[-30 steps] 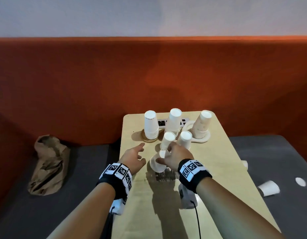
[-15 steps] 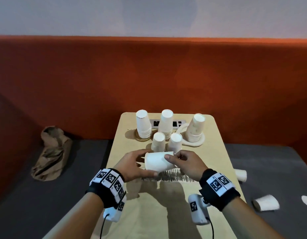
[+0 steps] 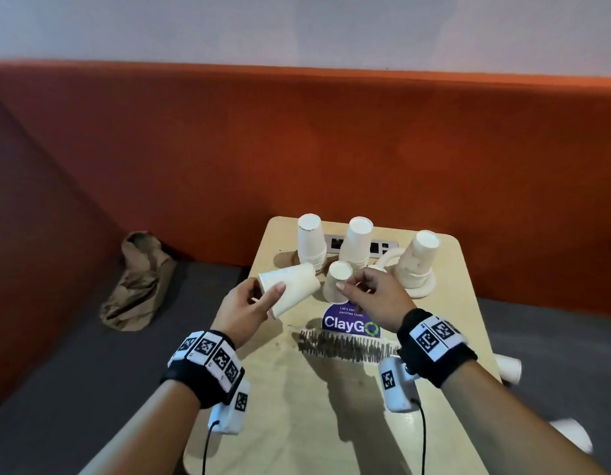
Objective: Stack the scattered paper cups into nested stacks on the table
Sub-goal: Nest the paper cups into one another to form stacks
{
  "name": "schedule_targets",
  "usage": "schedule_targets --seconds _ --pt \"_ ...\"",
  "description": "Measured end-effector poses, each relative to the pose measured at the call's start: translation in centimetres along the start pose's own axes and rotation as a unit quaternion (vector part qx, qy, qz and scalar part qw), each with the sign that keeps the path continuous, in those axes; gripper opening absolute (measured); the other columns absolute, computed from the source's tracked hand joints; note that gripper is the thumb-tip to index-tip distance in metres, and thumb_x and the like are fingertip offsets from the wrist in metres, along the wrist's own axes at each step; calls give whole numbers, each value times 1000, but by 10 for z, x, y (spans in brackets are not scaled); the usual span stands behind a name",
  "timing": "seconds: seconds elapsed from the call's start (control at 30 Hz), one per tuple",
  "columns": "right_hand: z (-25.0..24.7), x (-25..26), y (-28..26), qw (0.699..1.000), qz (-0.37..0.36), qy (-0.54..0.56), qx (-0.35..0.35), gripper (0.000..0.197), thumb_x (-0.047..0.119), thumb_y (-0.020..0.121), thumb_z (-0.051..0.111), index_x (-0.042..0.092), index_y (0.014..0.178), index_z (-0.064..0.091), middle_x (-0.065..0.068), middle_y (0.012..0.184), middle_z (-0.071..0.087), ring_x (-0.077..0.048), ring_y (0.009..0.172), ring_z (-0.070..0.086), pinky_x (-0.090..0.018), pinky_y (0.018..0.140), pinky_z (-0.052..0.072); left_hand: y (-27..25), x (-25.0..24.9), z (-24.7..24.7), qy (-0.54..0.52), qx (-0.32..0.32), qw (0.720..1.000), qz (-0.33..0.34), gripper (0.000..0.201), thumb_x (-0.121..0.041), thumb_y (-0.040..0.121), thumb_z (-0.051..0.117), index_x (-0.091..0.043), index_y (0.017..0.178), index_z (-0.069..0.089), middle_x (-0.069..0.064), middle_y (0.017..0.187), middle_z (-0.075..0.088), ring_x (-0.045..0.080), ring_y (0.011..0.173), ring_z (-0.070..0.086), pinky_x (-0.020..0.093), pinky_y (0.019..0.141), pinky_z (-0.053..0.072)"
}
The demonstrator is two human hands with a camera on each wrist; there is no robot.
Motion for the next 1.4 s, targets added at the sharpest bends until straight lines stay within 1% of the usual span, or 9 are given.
schedule_targets --seconds 0.17,0.3,0.43,0.57,0.7,0.8,0.9,1.0,1.4 --pt "21 39 -4 994 -52 90 41 51 38 86 73 28 132 53 -2 109 68 -20 82 72 -24 74 57 2 -2 -8 -41 -26 999 -11 51 -57 94 49 -8 95 64 -3 57 55 14 55 55 34 63 45" --pt "28 53 -6 988 -84 126 41 64 37 86 72 33 143 44 2 121 62 -28 93 72 -29 83 58 9 -12 1 -79 -8 997 -25 52 -61 94 45 -13 90 66 1 62 55 15 57 54 35 64 46" --pt "14 54 -10 981 -94 169 15 58 36 87 72 33 140 48 -1 128 60 -26 100 69 -24 72 56 14 -27 24 -84 39 995 -27 93 -85 79 35 1 91 67 18 67 63 23 59 55 37 64 45" --pt "-15 39 -19 977 -89 188 -47 51 47 80 76 36 126 56 2 123 63 -20 111 64 -40 84 59 12 -51 68 -90 107 990 -18 83 -77 88 29 -5 105 66 20 81 68 19 62 60 35 62 50" --pt "-69 28 -39 971 -80 92 -204 45 35 81 80 30 114 50 13 115 61 -1 108 58 -26 91 51 19 -82 104 -10 81 993 82 38 -48 100 44 -24 127 58 -2 112 69 17 103 66 36 90 54" --pt "-101 30 -55 953 -79 -28 -291 36 36 83 78 28 101 48 17 97 58 -7 91 60 -25 76 50 14 -120 142 157 118 956 217 57 -31 94 59 -29 147 38 -8 142 54 10 126 52 33 108 42" --pt "-127 30 -65 932 -71 -104 -340 30 36 85 74 28 98 48 13 96 57 -14 88 55 -31 71 41 11 -146 175 192 163 933 256 73 -28 91 63 -28 154 26 -9 155 36 8 142 33 24 117 23" --pt "-151 29 -68 911 -76 -150 -377 27 34 87 71 27 103 50 13 103 56 -10 87 51 -25 66 30 13 -151 200 214 200 924 247 77 -30 92 61 -28 156 19 -9 159 28 9 145 27 27 119 21" --pt "-172 18 0 913 -42 -239 -329 30 32 94 63 20 117 49 6 121 54 -16 84 54 -28 66 35 49 -159 237 314 279 887 191 90 -17 89 58 -28 157 0 4 155 38 26 132 47 32 106 37"
Point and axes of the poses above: each hand's wrist, its own y-axis towards the middle knuckle, its own z-axis out of the palm, x = y × z, the point moved 9 cm from there along y, towards the middle knuckle
